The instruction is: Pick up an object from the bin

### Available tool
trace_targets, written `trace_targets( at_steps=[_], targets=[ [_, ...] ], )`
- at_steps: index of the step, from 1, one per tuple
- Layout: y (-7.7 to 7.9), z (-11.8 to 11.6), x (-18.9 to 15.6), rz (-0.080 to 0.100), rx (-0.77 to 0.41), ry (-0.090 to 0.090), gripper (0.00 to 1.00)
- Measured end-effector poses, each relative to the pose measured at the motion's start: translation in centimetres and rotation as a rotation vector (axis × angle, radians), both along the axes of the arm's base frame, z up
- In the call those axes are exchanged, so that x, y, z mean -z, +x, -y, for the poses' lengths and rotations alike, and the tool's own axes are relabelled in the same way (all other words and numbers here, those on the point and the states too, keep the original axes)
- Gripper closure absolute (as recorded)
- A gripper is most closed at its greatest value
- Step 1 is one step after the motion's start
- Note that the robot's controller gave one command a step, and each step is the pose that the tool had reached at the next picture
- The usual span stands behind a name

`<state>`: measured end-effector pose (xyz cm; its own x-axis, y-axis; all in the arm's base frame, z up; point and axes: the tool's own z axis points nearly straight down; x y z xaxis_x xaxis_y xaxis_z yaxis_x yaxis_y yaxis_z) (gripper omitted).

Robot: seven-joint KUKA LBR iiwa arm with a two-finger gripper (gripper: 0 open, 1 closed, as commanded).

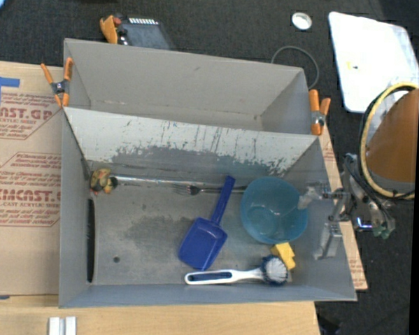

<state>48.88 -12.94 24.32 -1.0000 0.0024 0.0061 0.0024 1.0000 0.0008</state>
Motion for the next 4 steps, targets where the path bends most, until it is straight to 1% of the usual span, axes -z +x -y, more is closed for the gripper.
trace_targets(
  at_steps=[1, 2, 3, 4],
  targets=[
    [0.2, -0.1, -0.4, 0.008, -0.003, -0.002, 0.0],
    [1.0, -0.5, 5.6, 0.01, 0.173, -0.001, 0.0],
    [1.3, -0.2, 8.5, 0.013, 0.242, -0.002, 0.0],
    [1.1, 2.2, 10.4, 0.01, 0.385, -0.001, 0.0]
  ],
)
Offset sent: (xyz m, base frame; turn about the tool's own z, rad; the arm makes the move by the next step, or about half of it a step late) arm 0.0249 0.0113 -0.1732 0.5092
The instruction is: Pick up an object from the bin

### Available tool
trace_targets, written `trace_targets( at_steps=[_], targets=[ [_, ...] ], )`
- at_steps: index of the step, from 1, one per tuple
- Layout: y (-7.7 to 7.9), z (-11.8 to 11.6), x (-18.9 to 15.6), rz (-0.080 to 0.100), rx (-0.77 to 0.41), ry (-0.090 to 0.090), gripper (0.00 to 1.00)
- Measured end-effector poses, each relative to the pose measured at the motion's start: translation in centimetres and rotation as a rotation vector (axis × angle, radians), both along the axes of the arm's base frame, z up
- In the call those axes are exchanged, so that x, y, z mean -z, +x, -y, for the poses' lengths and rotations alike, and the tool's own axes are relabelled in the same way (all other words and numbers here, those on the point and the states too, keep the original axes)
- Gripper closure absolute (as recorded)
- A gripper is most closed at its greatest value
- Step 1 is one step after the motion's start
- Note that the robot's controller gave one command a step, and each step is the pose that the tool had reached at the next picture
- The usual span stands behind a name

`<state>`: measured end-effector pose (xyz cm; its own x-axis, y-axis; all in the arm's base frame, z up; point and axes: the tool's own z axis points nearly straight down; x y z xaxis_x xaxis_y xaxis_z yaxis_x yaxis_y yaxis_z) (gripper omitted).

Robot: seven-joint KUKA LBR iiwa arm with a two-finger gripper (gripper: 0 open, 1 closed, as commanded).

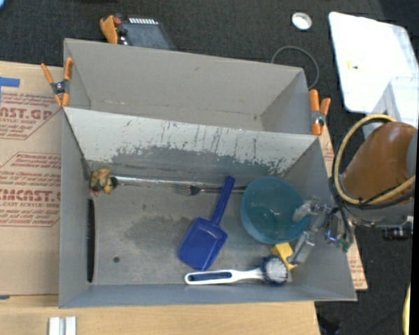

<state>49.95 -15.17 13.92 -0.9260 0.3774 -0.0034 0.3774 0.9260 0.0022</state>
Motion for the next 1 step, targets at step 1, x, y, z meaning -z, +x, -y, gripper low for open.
trace_targets(
  at_steps=[1],
  targets=[
    [-1.01, -0.38, 6.99, 0.006, 0.024, -0.001, 0.0]
  ],
)
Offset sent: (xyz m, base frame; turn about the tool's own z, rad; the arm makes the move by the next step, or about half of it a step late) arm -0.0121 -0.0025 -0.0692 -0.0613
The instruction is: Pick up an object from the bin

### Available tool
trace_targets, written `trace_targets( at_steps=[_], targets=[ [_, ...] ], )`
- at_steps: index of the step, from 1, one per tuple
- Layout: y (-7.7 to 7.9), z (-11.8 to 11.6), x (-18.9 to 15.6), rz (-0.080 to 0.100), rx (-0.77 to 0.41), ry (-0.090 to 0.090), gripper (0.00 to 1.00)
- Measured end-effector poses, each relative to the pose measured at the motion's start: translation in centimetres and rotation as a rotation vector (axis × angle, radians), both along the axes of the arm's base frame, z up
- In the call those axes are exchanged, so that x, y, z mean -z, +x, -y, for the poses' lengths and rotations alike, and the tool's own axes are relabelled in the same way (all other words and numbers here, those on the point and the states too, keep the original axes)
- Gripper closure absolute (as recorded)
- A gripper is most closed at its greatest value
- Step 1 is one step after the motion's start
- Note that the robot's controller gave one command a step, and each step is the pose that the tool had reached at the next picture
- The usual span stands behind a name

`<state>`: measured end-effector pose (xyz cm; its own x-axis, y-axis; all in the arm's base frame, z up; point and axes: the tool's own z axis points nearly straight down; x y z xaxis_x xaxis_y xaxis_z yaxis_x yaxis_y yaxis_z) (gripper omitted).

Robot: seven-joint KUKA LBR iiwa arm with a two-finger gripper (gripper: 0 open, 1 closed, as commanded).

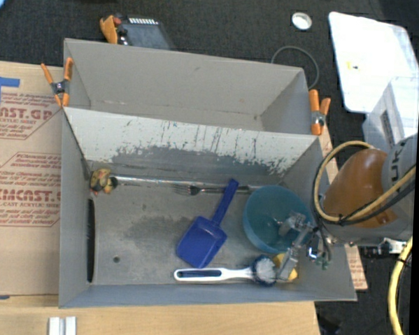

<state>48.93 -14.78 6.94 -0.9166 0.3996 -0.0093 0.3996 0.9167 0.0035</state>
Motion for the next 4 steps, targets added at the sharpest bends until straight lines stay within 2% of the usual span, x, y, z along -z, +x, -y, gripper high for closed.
trace_targets(
  at_steps=[1, 3, 4],
  targets=[
    [0.3, -0.2, -0.5, 0.011, -0.086, 0.004, 1.0],
    [0.5, -0.3, -1.2, 0.02, -0.098, 0.004, 1.0],
    [0.3, -0.3, -4.6, 0.014, -0.098, 0.005, 1.0]
  ],
)
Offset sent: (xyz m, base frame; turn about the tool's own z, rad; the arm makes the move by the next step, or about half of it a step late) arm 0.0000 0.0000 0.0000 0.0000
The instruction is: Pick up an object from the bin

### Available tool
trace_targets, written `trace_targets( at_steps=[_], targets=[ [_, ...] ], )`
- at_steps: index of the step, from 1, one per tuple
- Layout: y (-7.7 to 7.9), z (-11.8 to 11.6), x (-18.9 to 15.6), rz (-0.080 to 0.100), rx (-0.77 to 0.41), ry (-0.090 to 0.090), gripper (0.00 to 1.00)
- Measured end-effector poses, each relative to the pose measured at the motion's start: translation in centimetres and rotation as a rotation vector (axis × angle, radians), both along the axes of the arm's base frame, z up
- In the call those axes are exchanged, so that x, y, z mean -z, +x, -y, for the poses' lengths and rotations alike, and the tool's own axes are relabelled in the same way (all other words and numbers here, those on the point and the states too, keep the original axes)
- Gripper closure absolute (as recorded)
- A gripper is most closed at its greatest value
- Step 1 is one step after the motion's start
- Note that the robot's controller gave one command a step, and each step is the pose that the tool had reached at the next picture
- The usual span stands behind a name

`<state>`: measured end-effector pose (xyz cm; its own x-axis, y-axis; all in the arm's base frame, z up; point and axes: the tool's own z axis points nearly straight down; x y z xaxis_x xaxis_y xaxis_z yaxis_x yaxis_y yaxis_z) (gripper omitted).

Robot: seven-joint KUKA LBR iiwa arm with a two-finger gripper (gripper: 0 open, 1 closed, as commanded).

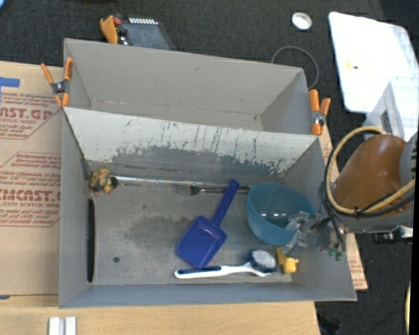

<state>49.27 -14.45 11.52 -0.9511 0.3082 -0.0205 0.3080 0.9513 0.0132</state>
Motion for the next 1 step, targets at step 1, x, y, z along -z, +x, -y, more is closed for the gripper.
trace_targets(
  at_steps=[1],
  targets=[
    [-0.05, 0.09, -4.24, -0.001, 0.002, -0.001, 1.0]
  ],
)
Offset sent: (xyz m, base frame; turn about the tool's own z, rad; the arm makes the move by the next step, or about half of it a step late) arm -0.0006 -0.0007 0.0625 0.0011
